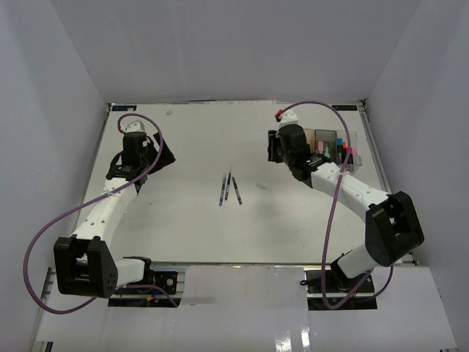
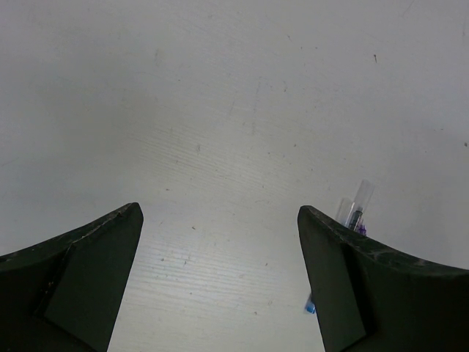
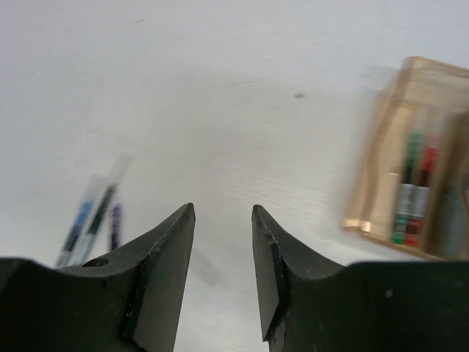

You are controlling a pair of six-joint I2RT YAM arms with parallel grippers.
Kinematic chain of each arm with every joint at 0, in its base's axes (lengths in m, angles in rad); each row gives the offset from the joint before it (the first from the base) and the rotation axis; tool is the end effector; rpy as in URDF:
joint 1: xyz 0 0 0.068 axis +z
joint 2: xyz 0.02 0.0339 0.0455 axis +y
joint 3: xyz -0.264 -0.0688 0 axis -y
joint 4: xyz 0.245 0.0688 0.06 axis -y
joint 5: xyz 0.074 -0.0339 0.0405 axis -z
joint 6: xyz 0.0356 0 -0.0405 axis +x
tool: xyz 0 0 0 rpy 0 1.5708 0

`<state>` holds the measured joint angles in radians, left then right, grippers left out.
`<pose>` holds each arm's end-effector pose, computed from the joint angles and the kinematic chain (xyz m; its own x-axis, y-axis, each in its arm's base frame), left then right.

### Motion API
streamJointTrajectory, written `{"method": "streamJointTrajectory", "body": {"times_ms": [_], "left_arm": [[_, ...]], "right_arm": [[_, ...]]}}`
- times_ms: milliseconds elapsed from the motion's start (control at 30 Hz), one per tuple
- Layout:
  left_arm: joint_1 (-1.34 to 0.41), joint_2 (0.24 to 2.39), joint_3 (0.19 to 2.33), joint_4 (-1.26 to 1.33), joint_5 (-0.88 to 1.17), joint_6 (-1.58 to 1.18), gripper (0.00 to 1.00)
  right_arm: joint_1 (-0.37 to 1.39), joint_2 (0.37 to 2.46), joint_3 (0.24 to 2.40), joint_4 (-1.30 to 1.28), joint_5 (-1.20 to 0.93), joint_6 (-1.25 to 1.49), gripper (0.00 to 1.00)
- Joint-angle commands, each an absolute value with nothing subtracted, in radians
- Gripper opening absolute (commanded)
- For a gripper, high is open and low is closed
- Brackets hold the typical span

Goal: Sort the stationery into containers
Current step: Place the pen in the storage box, then pick up the pen from the center of the board.

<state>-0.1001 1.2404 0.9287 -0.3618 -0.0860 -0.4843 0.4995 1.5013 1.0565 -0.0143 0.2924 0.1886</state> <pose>0.2705 -0.0241 0.2769 -0.5645 -0.4095 -0.7167 -0.2600 0.9123 -0.3165 0.3082 0.1565 0.2777 -0.4256 -0.0277 -0.9045 -0.1548 0.9870 0.0426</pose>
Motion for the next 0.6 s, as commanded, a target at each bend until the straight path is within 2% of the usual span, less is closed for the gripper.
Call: {"method": "streamJointTrajectory", "body": {"times_ms": [0, 233, 400, 567], "left_arm": [[-0.097, 1.243, 0.93, -0.344, -0.072, -0.488, 0.98], [-0.097, 1.241, 0.93, -0.345, -0.071, -0.488, 0.98], [-0.097, 1.238, 0.93, -0.344, -0.075, -0.488, 0.98], [-0.097, 1.229, 0.931, -0.345, -0.072, -0.485, 0.98]], "right_arm": [[0.652, 1.522, 1.052, 0.002, 0.301, 0.27, 0.44], [0.9, 1.724, 1.195, -0.032, 0.344, 0.347, 0.43], [0.953, 1.883, 1.305, -0.092, 0.371, 0.403, 0.42], [0.966, 1.948, 1.359, -0.089, 0.38, 0.419, 0.4]]}}
